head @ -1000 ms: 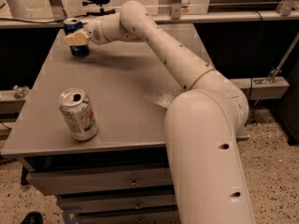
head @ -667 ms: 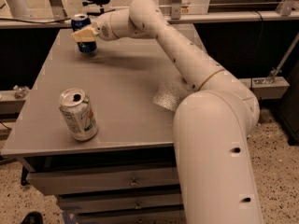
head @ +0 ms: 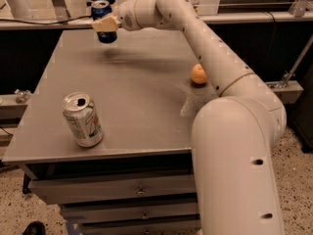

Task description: Pick pepsi can

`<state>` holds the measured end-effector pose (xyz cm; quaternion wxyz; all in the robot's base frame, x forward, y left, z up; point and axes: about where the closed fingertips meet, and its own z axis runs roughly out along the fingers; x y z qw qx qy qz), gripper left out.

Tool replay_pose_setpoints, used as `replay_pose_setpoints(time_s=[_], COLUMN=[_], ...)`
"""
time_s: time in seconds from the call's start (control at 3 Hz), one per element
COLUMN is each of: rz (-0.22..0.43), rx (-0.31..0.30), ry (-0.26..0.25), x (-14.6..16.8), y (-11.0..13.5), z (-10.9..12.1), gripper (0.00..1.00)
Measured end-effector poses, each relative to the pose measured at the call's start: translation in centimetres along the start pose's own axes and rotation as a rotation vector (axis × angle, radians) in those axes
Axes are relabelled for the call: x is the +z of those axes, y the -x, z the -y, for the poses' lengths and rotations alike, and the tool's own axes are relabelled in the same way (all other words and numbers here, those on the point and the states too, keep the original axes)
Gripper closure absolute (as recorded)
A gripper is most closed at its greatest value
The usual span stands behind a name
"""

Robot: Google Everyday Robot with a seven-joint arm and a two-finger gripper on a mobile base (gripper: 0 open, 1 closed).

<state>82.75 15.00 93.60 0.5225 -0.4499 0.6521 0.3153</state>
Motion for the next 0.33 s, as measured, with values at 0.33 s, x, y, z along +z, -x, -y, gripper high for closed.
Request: replay_pose_setpoints(time_s=[0.33], rz=[0.000], rx=[0.000], ry=[0.000], x=[0.02], y=[-0.01], z=[-0.01], gripper=[1.00])
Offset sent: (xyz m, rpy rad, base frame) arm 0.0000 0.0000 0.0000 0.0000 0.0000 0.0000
